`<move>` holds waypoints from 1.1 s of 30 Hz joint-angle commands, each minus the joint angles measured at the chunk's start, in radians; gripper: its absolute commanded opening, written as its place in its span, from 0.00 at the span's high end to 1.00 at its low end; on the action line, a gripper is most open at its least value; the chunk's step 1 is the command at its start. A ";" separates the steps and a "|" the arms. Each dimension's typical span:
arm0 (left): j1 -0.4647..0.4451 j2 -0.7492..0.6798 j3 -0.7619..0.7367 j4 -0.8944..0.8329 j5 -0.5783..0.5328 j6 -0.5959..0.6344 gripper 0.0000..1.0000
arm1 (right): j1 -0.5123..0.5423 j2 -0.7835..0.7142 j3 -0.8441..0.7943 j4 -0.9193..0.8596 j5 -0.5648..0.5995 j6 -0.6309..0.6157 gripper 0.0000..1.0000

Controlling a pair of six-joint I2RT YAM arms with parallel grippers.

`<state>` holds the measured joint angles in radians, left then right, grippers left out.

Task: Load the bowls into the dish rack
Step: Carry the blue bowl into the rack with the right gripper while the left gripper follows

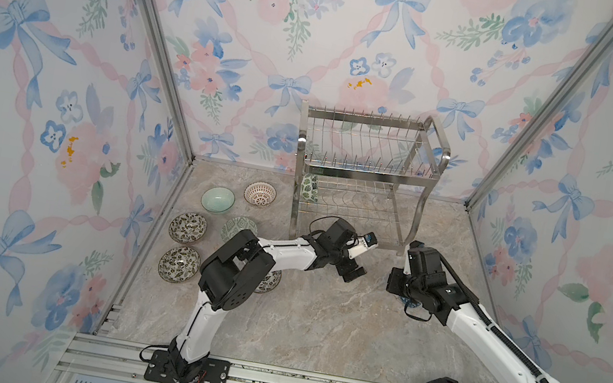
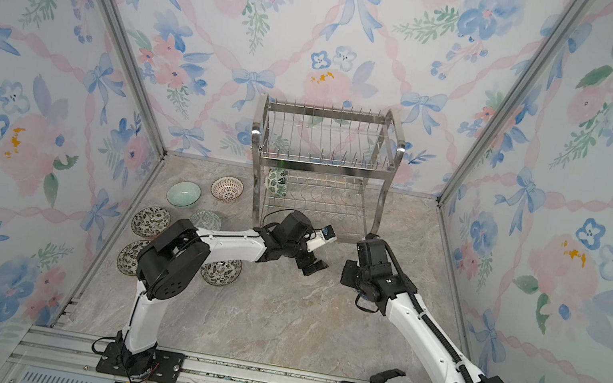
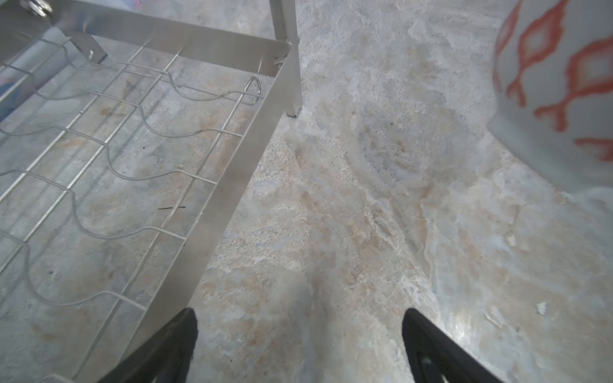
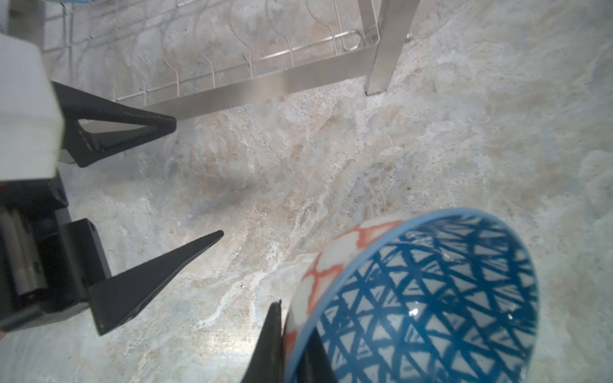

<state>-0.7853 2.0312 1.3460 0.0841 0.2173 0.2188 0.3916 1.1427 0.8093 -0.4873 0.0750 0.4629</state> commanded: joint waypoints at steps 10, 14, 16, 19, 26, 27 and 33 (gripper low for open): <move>-0.023 -0.293 -0.147 -0.009 -0.049 -0.050 0.02 | -0.063 -0.024 0.073 0.315 -0.186 0.026 1.00; -0.025 -0.404 -0.207 -0.019 -0.115 -0.056 0.02 | -0.051 0.028 0.077 0.461 -0.225 0.060 1.00; -0.025 -0.461 -0.241 -0.024 -0.164 -0.063 0.02 | -0.036 0.061 0.090 0.517 -0.226 0.060 1.00; -0.015 -0.535 -0.272 -0.046 -0.235 -0.082 0.02 | -0.010 0.127 0.120 0.597 -0.234 0.063 1.00; 0.064 -0.594 -0.245 -0.211 -0.281 -0.196 0.02 | 0.038 0.276 0.178 0.776 -0.255 0.074 1.00; 0.076 -0.601 -0.248 -0.216 -0.275 -0.216 0.02 | 0.043 0.294 0.182 0.797 -0.264 0.076 1.00; 0.165 -0.648 -0.277 -0.220 -0.156 -0.335 0.02 | 0.060 0.418 0.230 0.936 -0.313 0.086 1.00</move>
<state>-0.6487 1.4212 1.0817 -0.1097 0.0021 -0.0299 0.4389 1.5261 0.9825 0.2787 -0.1982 0.5404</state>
